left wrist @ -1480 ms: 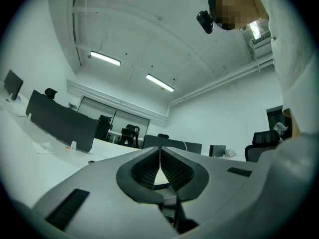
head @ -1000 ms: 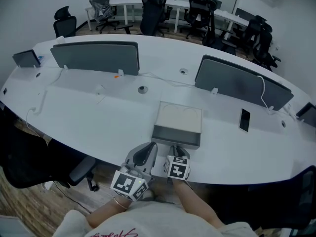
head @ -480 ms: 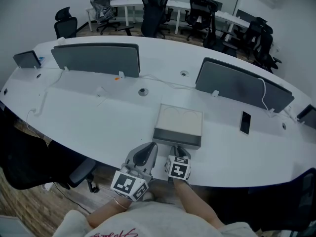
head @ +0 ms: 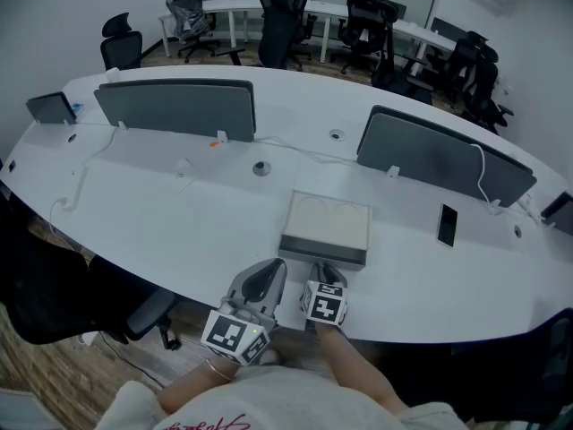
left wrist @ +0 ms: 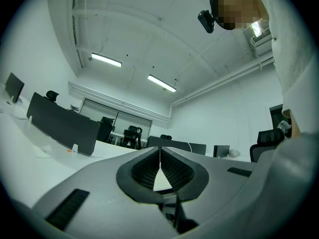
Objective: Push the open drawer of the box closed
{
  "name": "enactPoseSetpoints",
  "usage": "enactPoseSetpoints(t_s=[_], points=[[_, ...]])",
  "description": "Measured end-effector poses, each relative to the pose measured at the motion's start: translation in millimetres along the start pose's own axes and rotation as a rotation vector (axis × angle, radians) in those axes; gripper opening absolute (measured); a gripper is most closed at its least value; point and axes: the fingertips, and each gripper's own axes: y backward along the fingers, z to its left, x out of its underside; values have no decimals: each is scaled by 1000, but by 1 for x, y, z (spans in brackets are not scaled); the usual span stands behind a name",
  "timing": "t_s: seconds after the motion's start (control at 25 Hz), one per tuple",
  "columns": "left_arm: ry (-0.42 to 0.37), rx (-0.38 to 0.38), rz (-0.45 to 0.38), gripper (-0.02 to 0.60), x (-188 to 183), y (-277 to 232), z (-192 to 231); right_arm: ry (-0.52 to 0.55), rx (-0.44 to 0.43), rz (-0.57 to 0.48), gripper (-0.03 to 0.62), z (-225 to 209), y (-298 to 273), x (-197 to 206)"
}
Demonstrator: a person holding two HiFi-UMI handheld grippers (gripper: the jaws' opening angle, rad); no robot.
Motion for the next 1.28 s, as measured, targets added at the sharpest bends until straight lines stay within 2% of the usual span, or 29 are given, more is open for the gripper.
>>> enactPoseSetpoints(t_s=[0.8,1.28], points=[[-16,16,3,20,5,-4,2,-14,10,-9,78,-6,-16,-11],[-8,-12,7,20,0,1,8,-20,13,-10,78,-7,-22,-15]])
